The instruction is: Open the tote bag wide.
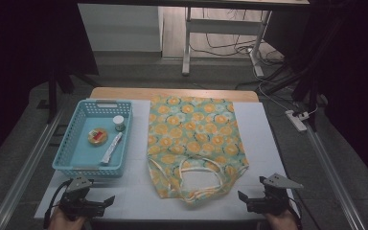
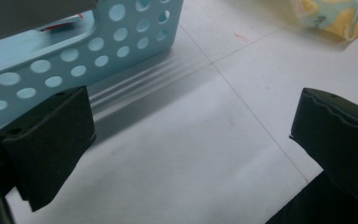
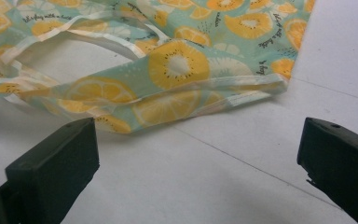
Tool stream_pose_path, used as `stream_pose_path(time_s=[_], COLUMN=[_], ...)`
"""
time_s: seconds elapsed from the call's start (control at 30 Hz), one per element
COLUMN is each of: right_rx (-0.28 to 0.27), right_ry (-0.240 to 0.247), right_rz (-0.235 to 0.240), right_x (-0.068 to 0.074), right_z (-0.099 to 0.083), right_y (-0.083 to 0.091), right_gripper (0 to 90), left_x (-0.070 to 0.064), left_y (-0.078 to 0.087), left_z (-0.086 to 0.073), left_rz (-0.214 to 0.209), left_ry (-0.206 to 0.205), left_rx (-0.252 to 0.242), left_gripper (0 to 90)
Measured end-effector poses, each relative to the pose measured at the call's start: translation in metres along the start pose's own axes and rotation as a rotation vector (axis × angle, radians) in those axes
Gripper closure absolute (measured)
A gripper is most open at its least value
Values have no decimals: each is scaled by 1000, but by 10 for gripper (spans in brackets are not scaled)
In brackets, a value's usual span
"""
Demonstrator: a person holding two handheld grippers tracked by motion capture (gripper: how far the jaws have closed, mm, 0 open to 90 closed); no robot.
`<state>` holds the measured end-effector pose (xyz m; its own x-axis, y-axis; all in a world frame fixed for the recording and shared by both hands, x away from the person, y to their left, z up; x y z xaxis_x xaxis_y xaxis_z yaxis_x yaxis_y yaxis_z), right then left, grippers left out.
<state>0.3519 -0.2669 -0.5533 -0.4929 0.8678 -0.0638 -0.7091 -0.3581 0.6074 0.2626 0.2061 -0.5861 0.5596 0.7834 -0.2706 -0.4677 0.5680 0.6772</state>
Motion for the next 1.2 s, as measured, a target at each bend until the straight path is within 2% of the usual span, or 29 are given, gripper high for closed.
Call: stream_pose_path(time_s=[0.2,0.47,0.77,0.93,1.2], right_rx=[-4,4,5,28,18], right_ry=[-11,17,20,28,50], right_rz=[14,14,17,30,40], right_x=[0,2,3,6,10], right_z=[0,0,0,-2,4], right_y=[0,-1,0,1,0], right_gripper=[0,0,0,0,0], left_x=[0,0,1,1,1], left_y=[1,1,2,2,3], left_z=[0,0,0,0,0], left_rz=[-11,-17,-22,-24,-28], left_ry=[1,5,13,15,19], left_rx=[-9,-9,-18,-21,-28], left_gripper=[4,0,0,0,0])
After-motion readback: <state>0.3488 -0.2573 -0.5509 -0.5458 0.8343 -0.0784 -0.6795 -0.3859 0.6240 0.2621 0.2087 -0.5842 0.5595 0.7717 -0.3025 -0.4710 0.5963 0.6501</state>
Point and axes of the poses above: each handheld gripper's, and its own axes: y roughly backward along the jaws, z roughly out of its top, x roughly to its left, the point moved 9 cm from there along -y, roughly forward along the jaws, and after that the axes turned 11 degrees about -z, right-handed, at the moved point
